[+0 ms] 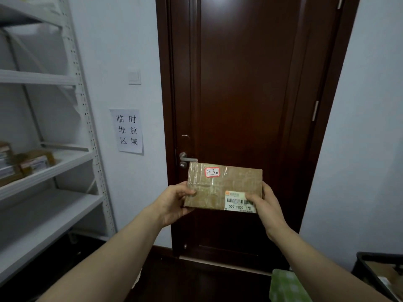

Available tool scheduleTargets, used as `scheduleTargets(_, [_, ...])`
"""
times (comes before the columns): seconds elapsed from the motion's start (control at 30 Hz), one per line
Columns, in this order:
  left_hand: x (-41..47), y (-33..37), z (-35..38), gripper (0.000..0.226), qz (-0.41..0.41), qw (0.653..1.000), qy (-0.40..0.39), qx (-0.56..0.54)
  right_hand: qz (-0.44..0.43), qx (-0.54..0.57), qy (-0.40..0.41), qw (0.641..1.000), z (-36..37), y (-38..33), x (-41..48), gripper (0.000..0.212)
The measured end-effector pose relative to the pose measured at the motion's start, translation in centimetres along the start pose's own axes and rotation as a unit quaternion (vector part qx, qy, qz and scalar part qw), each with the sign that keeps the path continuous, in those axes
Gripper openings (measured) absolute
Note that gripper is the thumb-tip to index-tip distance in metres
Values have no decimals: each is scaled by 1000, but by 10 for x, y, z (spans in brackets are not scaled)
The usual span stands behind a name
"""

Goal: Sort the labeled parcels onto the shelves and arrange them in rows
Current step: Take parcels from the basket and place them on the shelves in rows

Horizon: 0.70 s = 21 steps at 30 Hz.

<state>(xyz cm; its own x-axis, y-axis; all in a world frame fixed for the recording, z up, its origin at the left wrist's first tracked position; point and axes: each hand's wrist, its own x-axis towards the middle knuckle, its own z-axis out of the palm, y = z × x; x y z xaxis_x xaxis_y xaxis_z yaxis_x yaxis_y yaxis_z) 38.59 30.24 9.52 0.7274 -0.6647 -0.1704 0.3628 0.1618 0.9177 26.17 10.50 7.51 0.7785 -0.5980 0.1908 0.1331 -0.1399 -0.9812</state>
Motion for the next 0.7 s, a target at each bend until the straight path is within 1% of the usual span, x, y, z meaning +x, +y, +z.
scheduleTargets(0.1, [-9,1,-9,39,5,999,11,35,1,-4,-9,1000,12,0,-1,56])
scheduleTargets(0.2, [-16,2,-20,26,4,997,32,64,7,-17,-24,1000,25,2,-3,58])
scheduleTargets(0.23, [-18,0,-25,26,2,997,40,71,11,-19,-32,999,30,3,-4,59])
scheduleTargets(0.37, [-30,-12,-57,43,-16,990,80,119,46,-45,-78,995,51,16,-7,58])
scheduleTargets(0.4, [-37,-17,-66,48,-25,987,88,132,61,-57,-95,992,56,21,-10,61])
scheduleTargets(0.47, [-48,-29,-85,68,-36,983,119,134,79,-97,-133,983,67,30,-15,70])
scheduleTargets(0.5, [-57,-34,-94,75,-36,981,142,128,78,-131,-147,977,74,34,-17,79])
scheduleTargets(0.53, [-65,-39,-103,77,-37,978,162,124,71,-173,-155,970,81,38,-19,88])
scheduleTargets(0.6, [-82,-49,-119,74,-55,973,182,131,34,-251,-182,950,99,42,-21,100])
scheduleTargets(0.67, [-98,-57,-134,76,-73,973,181,126,-19,-317,-263,911,122,45,-22,100])
scheduleTargets(0.7, [-107,-61,-139,77,-78,972,185,126,-39,-356,-316,878,133,46,-22,100])
